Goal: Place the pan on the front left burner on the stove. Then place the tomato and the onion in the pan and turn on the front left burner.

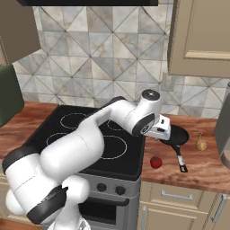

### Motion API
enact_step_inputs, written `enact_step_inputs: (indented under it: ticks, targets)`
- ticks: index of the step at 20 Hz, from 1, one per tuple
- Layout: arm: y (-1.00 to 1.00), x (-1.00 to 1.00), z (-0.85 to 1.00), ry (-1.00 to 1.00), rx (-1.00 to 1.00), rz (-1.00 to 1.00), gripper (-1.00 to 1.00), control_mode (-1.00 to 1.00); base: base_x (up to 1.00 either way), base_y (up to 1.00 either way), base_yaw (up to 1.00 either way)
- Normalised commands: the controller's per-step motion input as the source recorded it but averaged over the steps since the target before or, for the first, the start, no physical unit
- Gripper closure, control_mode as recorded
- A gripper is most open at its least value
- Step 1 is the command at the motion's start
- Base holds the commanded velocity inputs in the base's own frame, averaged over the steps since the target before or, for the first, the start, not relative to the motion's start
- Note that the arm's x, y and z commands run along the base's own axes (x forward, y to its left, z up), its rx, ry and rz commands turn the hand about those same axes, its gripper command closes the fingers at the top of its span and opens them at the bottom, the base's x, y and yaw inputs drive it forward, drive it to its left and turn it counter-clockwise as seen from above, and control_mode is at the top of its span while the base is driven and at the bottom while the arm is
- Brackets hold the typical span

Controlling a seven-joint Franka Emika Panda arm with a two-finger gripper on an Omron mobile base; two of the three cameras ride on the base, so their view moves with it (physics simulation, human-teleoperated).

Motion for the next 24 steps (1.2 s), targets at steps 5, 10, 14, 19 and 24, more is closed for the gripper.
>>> enact_step_inputs:
  ticks: [5,10,14,19,24]
  targets:
    - [-0.26,0.15,-0.05,0.00,-0.03,0.00,-1.00,-1.00,0.00,0.00,0.00]
    - [-0.39,0.09,-0.15,0.00,-0.02,0.00,-1.00,-1.00,0.00,0.00,0.00]
    - [-0.35,0.16,-0.26,0.00,0.00,0.00,-1.00,-1.00,0.00,0.00,0.00]
    - [-0.35,0.22,-0.25,0.00,0.00,0.00,-1.00,-1.00,0.00,0.00,0.00]
    - [-0.37,0.15,-0.17,0.00,0.00,0.00,-1.00,-1.00,0.00,0.00,0.00]
